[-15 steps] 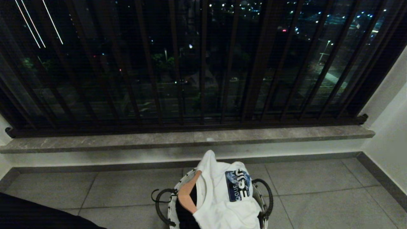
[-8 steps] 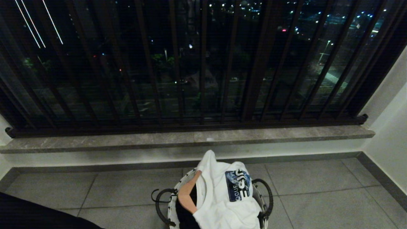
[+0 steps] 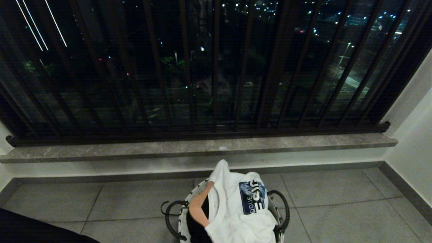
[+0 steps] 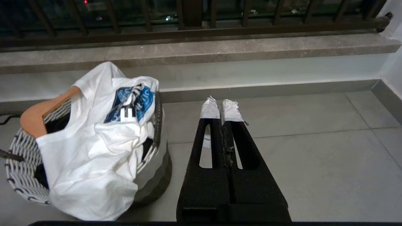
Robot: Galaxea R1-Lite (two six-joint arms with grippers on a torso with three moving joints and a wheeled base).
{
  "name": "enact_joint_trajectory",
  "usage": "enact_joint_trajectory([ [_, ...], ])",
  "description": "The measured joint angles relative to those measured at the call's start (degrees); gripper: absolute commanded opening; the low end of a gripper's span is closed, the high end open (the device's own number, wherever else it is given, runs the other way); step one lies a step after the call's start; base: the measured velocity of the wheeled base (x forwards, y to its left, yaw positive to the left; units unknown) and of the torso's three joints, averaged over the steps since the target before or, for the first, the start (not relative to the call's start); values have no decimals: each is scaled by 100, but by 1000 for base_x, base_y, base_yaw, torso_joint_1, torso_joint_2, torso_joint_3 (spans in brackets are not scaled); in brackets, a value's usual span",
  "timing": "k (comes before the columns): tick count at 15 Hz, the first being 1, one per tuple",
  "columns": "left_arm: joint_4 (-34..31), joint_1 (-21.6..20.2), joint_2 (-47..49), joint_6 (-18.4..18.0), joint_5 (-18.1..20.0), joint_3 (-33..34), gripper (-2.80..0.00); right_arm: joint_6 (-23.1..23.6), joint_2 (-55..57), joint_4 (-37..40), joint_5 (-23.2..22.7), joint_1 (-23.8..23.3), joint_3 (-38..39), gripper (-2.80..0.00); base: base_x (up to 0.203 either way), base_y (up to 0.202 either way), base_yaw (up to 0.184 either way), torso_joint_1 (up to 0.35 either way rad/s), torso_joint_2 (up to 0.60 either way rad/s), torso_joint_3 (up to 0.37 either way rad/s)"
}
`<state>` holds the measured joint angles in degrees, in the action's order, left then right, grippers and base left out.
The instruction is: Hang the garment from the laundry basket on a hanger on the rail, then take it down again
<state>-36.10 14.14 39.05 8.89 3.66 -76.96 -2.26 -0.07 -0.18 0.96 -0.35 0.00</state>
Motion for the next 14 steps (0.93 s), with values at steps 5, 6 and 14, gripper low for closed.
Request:
enact_joint_trajectory([
  [5,11,0,15,-58,0,4,-280,-1,0,2,0,0,0,-280,0,0,0,-33,-381,-418],
  [6,64,0,15,-49,1,4,-280,-2,0,2,0,0,0,-280,0,0,0,0,-435,-415],
  [14,217,0,-43,-26,-15,48,-280,-1,0,2,0,0,0,-280,0,0,0,71,-453,-382],
])
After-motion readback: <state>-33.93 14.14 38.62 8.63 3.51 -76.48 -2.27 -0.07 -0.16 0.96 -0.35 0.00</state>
